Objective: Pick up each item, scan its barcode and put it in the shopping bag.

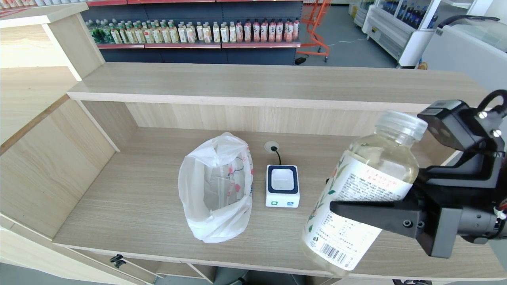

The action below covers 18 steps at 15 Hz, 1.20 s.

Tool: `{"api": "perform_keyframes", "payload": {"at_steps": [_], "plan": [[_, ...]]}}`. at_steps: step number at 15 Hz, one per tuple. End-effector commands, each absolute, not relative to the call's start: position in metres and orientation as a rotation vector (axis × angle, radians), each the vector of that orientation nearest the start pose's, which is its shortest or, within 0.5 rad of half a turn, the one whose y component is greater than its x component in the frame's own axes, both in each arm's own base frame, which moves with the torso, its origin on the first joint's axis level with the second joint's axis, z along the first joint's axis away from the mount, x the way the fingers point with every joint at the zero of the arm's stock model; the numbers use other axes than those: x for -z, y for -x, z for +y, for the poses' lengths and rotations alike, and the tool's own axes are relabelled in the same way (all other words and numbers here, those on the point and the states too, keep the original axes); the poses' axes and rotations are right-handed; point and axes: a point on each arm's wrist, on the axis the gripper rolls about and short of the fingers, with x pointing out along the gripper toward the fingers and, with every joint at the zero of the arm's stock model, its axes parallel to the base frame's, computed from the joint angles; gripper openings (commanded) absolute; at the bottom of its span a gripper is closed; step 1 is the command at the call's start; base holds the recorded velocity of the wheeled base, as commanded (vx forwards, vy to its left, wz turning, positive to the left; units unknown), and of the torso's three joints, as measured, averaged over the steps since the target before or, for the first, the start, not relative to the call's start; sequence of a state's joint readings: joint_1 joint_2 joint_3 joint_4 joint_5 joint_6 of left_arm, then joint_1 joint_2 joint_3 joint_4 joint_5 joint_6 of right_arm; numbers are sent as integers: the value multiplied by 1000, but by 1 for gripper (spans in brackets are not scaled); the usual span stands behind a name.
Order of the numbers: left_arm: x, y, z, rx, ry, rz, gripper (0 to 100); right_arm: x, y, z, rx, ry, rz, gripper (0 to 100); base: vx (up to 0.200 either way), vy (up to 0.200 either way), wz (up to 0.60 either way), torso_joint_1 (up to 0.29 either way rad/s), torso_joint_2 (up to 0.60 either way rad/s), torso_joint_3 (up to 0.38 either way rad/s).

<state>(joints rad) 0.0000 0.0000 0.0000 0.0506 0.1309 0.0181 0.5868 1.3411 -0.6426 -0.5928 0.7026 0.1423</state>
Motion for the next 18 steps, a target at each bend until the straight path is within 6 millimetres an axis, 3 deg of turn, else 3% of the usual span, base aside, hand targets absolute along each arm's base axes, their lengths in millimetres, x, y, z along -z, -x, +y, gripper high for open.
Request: {"api": "perform_keyframes", "payload": {"at_steps": [1, 5, 10, 14, 18], "plan": [[-70, 23, 3, -130, -22, 52, 100, -201, -196, 110, -1158, 86, 148, 0, 0, 0, 0, 0, 0, 0], [-70, 23, 3, -131, -22, 52, 100, -173, -251, 74, -998, 528, -19, 0, 0, 0, 0, 0, 0, 0], [-70, 23, 3, -130, -22, 53, 100, -162, -311, 90, -1050, 719, -258, 0, 0, 0, 0, 0, 0, 0], [-70, 23, 3, -131, -22, 53, 100, -142, -334, 95, -1127, 815, -339, 0, 0, 0, 0, 0, 0, 0], [-70, 23, 3, -130, -22, 52, 100, -134, -349, 95, -1138, 833, -363, 0, 0, 0, 0, 0, 0, 0]]}}
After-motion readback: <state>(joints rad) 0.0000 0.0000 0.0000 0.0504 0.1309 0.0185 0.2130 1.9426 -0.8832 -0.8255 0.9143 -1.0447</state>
